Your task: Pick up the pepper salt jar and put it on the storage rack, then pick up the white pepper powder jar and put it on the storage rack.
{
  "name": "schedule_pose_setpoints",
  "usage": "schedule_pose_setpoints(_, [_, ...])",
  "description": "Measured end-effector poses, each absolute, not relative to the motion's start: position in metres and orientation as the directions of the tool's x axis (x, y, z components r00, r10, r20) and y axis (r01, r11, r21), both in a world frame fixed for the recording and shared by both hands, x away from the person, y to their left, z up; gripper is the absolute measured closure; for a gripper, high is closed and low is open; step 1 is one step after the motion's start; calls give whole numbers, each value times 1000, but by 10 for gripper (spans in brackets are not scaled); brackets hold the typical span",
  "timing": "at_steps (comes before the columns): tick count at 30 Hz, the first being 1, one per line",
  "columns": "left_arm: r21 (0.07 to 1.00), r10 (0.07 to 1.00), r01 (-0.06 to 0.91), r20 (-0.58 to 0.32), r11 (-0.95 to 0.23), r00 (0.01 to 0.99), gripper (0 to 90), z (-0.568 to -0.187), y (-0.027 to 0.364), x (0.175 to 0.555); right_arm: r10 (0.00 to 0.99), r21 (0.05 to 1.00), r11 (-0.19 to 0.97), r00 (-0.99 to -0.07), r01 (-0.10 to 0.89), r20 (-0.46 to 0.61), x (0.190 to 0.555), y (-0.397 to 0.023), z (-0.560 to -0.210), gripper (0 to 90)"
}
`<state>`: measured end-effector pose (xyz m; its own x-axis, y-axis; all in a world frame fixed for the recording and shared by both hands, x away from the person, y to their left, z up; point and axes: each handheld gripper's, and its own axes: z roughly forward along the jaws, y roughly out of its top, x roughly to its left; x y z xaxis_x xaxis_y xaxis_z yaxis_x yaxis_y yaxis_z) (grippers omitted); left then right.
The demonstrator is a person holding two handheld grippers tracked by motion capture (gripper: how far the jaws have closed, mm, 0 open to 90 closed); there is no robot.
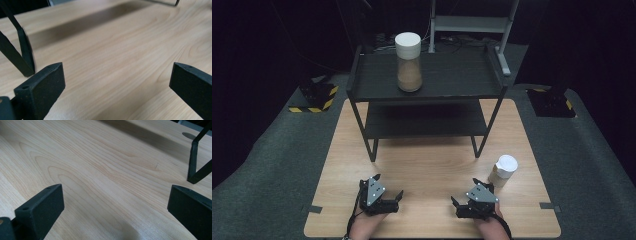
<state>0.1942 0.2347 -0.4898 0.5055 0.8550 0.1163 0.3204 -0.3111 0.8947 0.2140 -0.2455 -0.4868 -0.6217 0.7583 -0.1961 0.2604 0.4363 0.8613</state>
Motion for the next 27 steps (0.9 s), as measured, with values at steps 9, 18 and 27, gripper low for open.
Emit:
schedule_pose_setpoints(9, [868,843,309,200,-390,500,4,-487,223,193,752,868,430,-630,248,-192,214,-249,-488,0])
schedule_pose_setpoints(18, [836,815,299,263,-459,516,8,-485,213,193,751,883,407,-636,233,-178,212,-254,-491,0])
schedule_pose_setpoints(27, [841,818,302,251,-449,517,7,-485,215,194,741,888,406,-646,216,-182,210,-255,-493,0])
